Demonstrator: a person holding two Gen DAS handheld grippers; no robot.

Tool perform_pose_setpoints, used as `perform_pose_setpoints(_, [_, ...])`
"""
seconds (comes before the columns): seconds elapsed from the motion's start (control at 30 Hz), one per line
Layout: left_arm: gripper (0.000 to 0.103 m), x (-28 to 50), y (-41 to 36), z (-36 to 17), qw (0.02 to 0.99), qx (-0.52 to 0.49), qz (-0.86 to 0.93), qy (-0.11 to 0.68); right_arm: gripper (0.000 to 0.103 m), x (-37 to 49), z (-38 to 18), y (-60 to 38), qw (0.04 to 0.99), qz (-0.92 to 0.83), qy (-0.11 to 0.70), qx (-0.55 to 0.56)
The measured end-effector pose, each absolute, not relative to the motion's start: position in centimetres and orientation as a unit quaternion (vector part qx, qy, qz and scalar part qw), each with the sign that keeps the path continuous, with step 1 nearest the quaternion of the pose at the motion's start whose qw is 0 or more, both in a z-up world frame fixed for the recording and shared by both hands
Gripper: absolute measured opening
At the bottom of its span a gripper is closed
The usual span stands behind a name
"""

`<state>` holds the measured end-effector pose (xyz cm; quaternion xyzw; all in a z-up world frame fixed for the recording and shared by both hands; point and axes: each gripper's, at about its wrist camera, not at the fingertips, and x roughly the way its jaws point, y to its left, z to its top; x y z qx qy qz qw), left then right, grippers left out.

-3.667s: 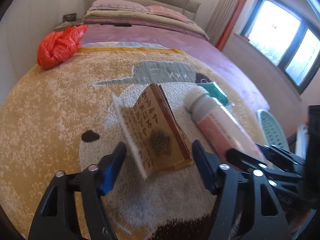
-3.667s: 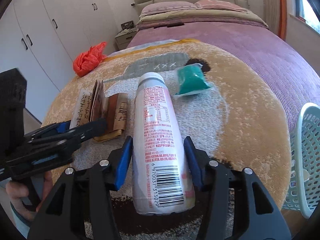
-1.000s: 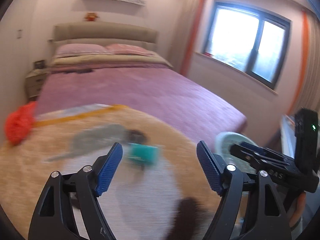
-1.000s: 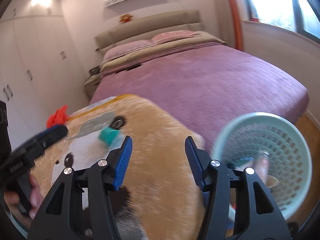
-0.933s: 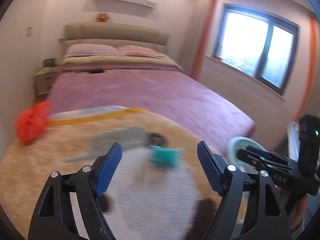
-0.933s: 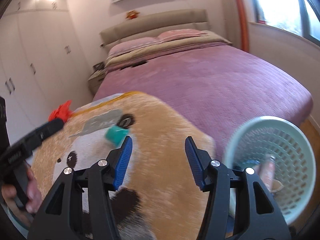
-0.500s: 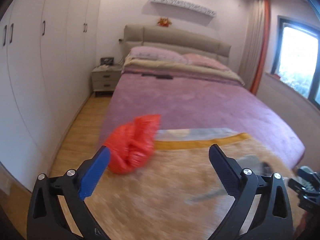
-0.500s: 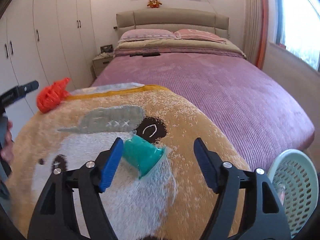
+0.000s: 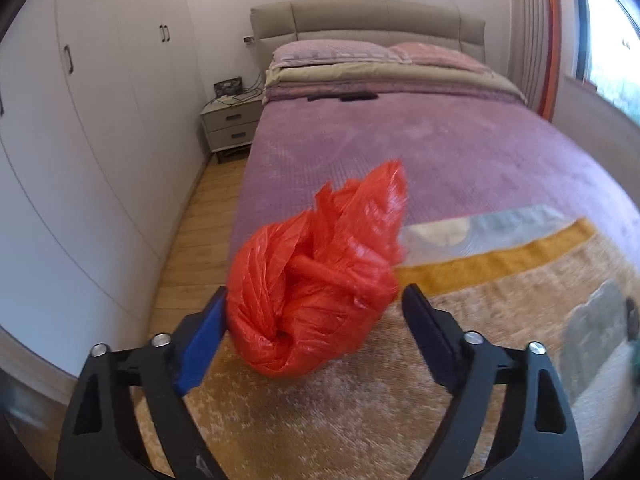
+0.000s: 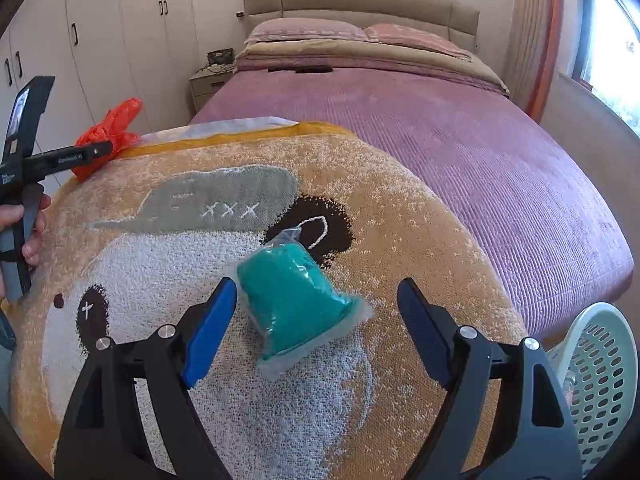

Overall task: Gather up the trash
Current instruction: 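Grasp the red plastic bag with the left tool while the right tool grasps the teal packet, then carry the red bag and teal packet over the basket and release both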

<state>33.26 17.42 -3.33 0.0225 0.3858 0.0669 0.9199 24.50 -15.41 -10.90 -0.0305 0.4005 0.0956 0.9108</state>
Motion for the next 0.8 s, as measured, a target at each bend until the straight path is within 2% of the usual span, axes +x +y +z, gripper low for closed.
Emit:
perform_pose_setpoints(0.23, [0.063,32.6,17.4,-3.1,0.923,0.033,0.072,0.375,0.061,25.3,-11.3,-15.7,0.905,0.093,0.415,-0.016])
perform_pose_setpoints(0.3, [0.058,32.3,17.3,-3.0,0.926,0.036,0.076,0.369,0.052,25.4,-11.4,-15.8,0.903,0.091,0.419,-0.014])
perform_pose_setpoints(0.33, [0.055,32.2,17.2,-2.8,0.927,0.038,0.077,0.364,0.041,25.4,-11.5,-15.8,0.902,0.093,0.42,-0.013])
perform_pose_setpoints(0.37, [0.053,32.0,17.1,-2.6,0.93,0.038,0.075,0.358,0.038,25.3,-11.5,-15.9,0.904,0.092,0.418,-0.013])
perform_pose_setpoints(0.53, [0.048,30.6,16.7,-1.8,0.938,0.017,0.049,0.344,0.037,24.1,-10.5,-16.4,0.917,0.1,0.386,-0.004])
perform_pose_setpoints(0.8, [0.048,27.4,13.0,1.1,0.95,0.015,-0.017,0.31,0.037,21.8,-8.5,-18.2,0.94,0.114,0.318,0.038])
